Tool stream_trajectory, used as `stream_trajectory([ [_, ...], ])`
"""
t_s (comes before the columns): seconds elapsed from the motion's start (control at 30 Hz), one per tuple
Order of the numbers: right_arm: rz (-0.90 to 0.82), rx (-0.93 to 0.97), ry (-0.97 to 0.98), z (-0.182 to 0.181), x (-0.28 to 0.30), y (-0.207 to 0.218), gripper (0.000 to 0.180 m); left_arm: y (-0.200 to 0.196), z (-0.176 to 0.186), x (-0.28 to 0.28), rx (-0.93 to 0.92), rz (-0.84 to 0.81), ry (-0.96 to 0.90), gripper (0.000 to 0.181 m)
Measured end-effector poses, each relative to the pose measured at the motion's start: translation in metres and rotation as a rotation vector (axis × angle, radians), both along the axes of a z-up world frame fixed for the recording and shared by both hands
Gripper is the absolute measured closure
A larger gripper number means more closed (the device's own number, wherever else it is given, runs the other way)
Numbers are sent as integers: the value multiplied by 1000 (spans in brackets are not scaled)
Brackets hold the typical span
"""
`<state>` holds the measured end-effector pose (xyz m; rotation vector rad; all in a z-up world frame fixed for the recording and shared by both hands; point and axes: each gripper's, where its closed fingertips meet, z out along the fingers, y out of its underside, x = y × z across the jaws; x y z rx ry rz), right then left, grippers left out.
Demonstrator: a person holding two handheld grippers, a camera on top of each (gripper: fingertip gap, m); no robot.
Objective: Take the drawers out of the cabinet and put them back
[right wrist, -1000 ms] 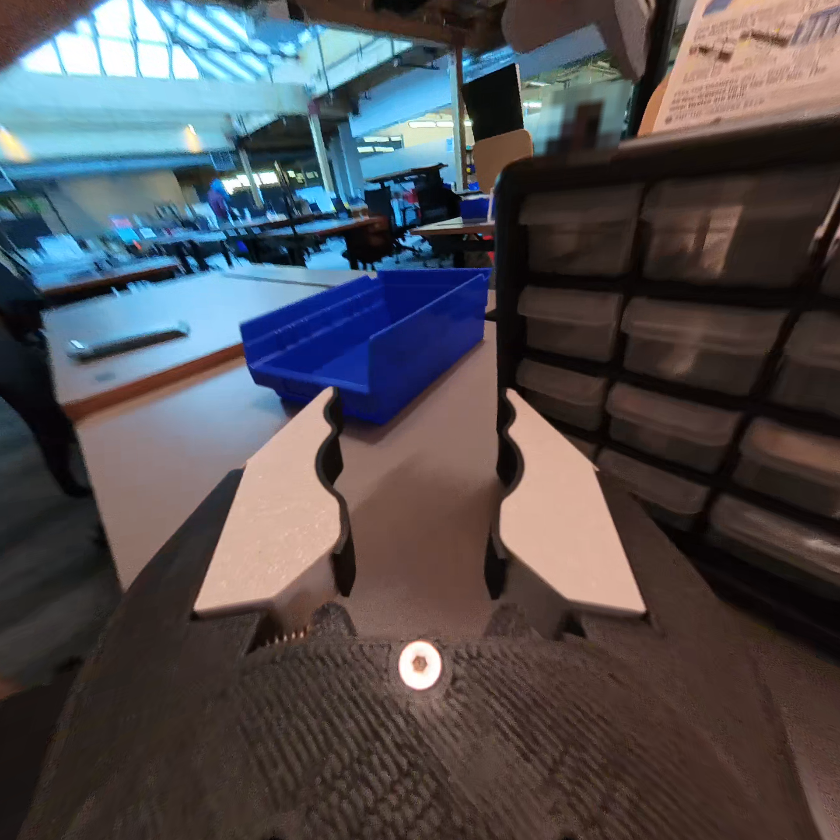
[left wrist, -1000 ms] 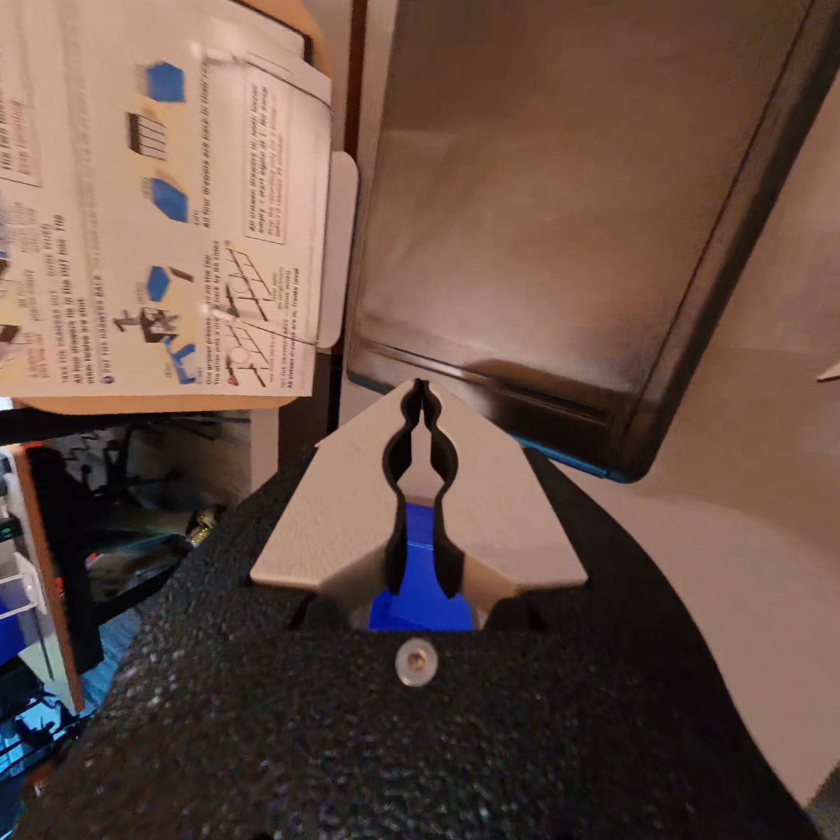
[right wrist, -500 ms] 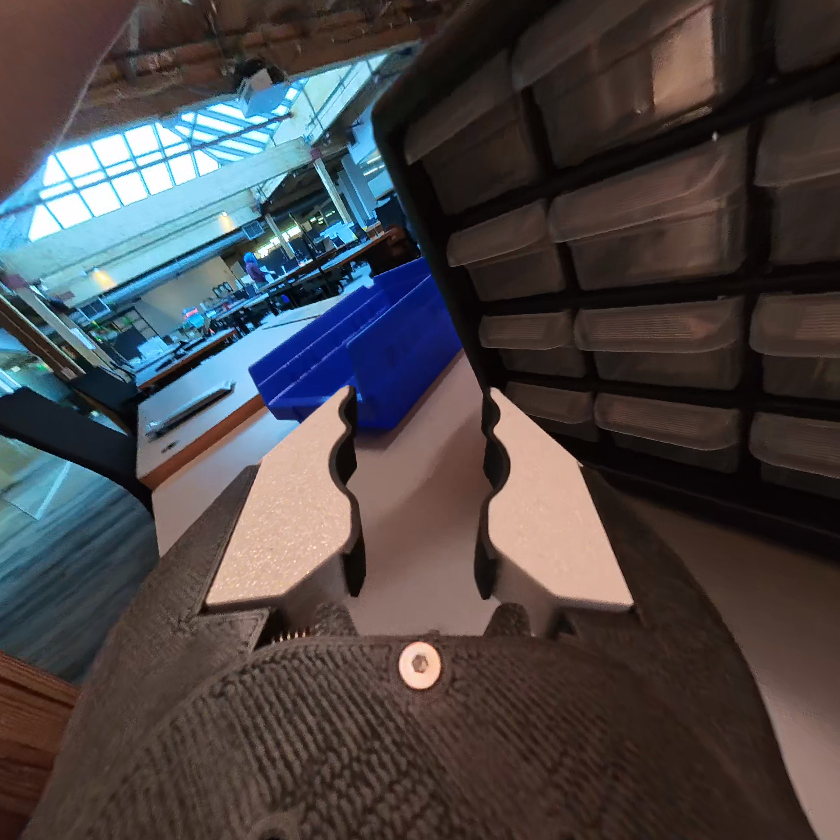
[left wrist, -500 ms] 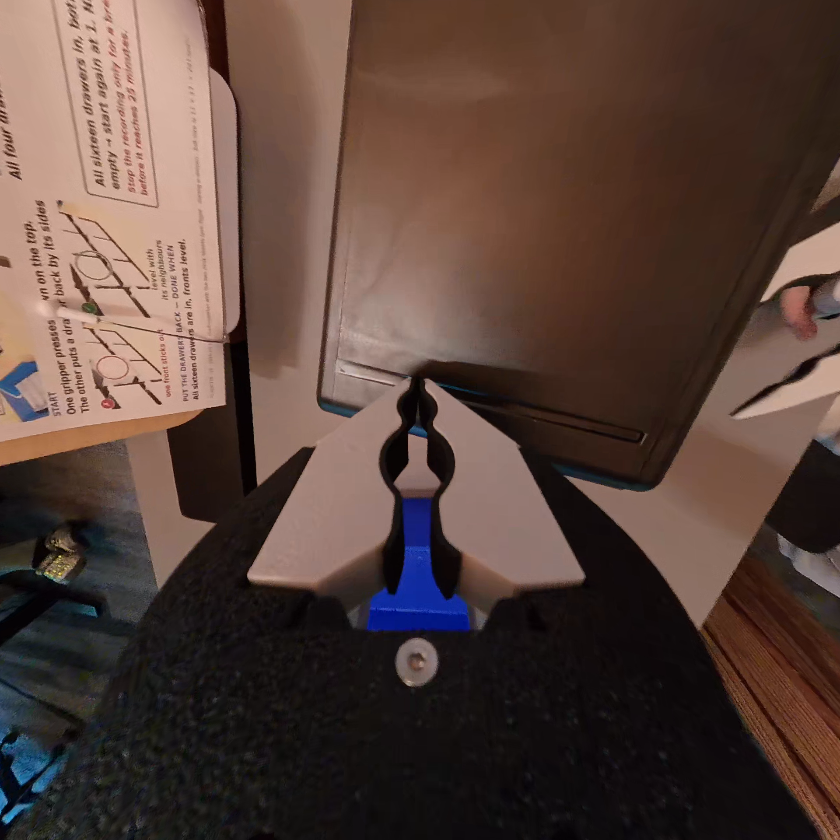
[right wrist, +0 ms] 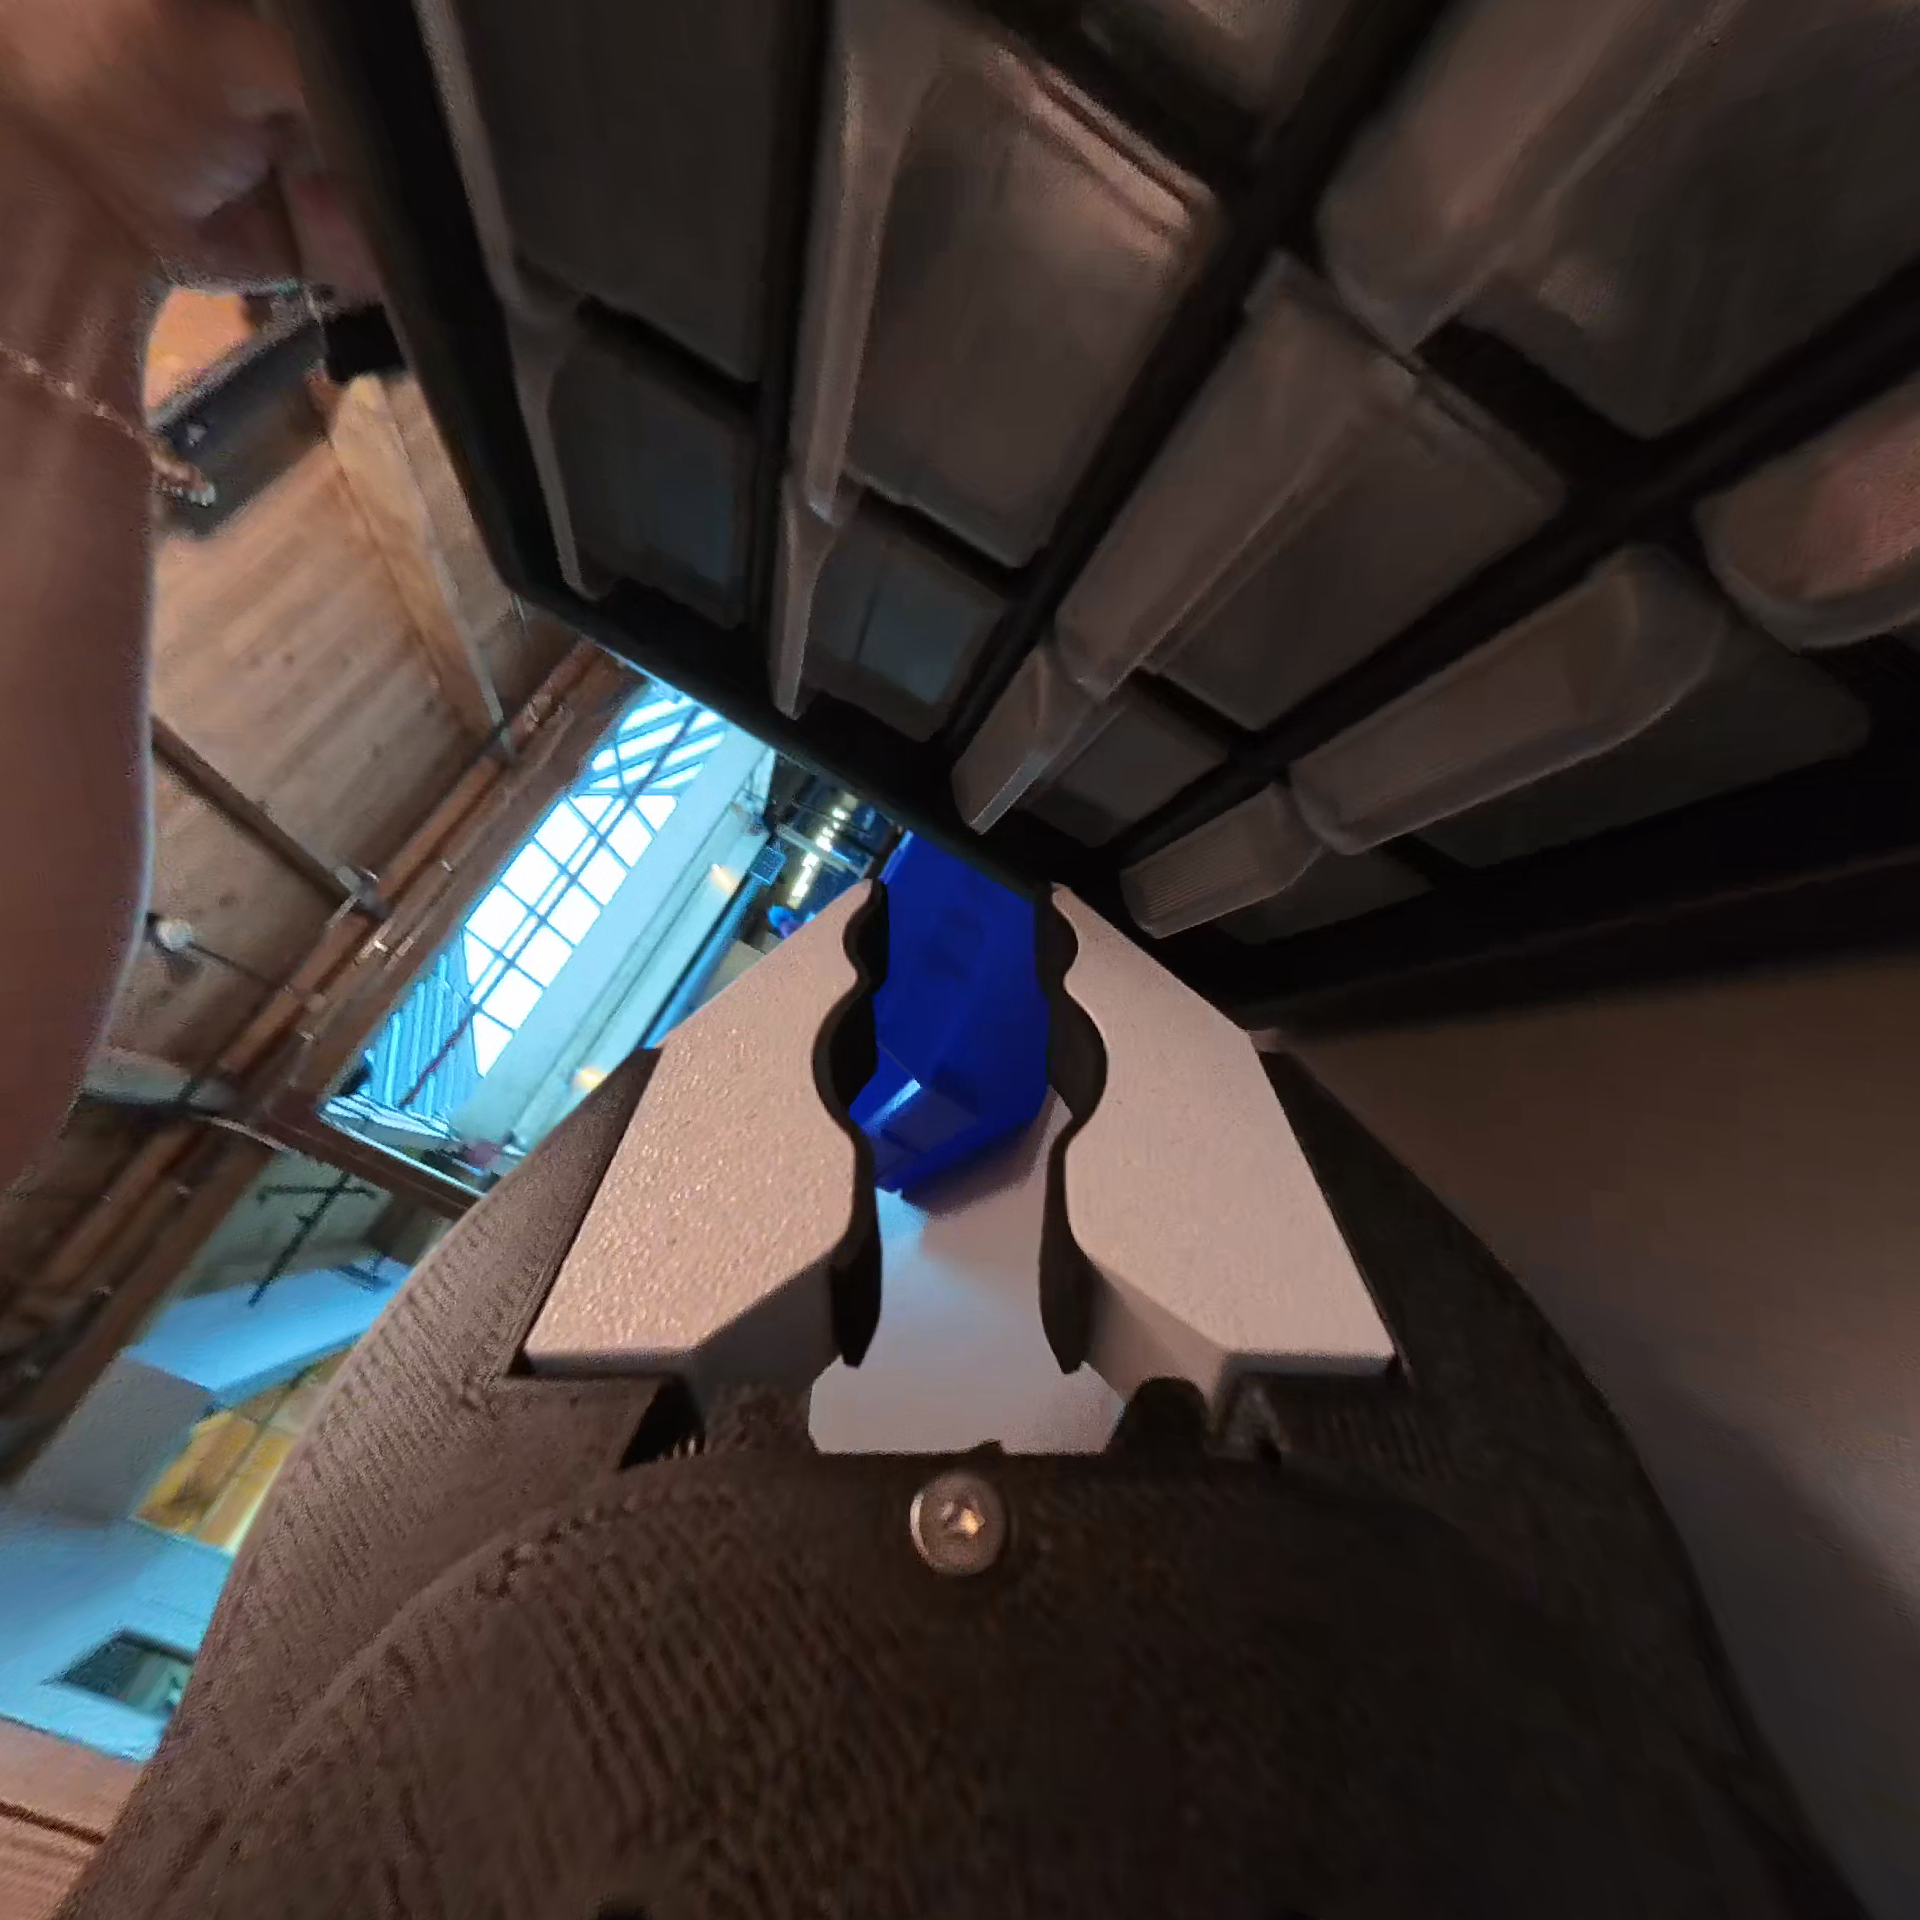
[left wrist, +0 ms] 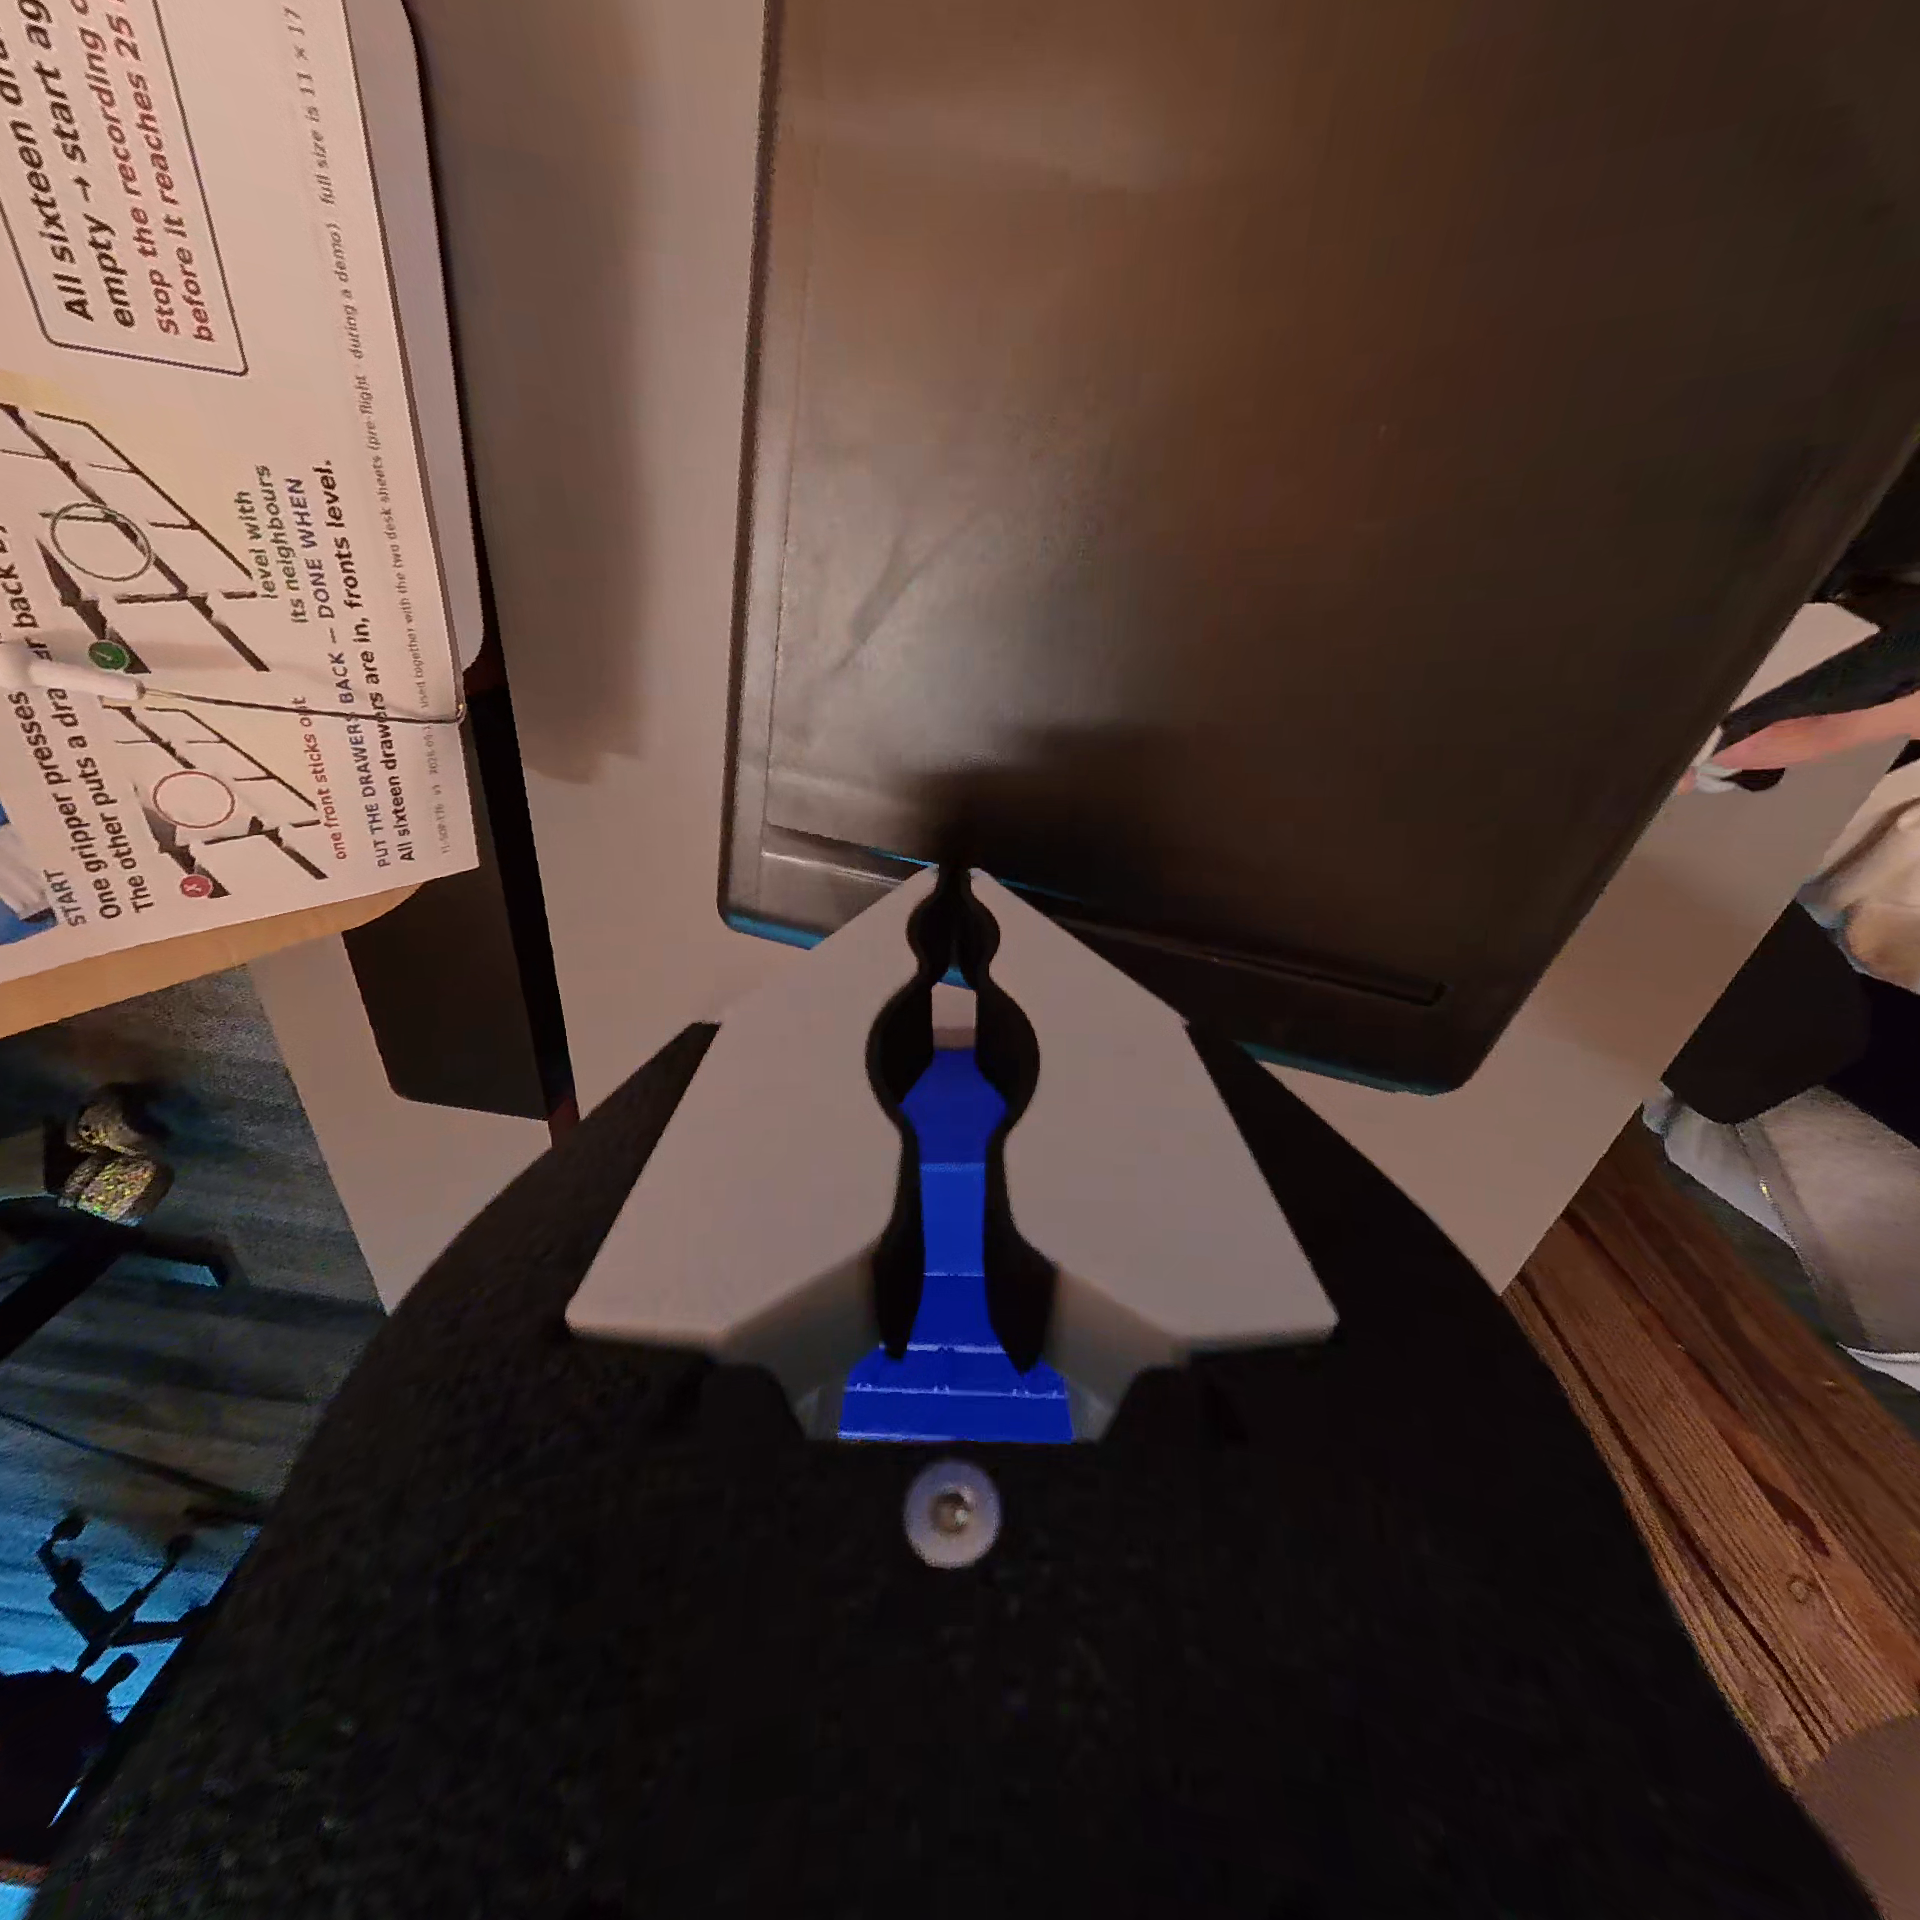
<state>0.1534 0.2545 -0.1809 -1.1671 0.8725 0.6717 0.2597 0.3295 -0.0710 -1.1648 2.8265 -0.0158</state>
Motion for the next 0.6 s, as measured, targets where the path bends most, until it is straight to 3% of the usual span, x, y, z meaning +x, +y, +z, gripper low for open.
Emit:
stream_trajectory([
  [0.33,-99,85,64,-1,22,4,146,0,0,0,22,20,-29,181],
  [0.6,-99,139,96,1,26,9,166,1,0,0,80,9,-14,181],
])
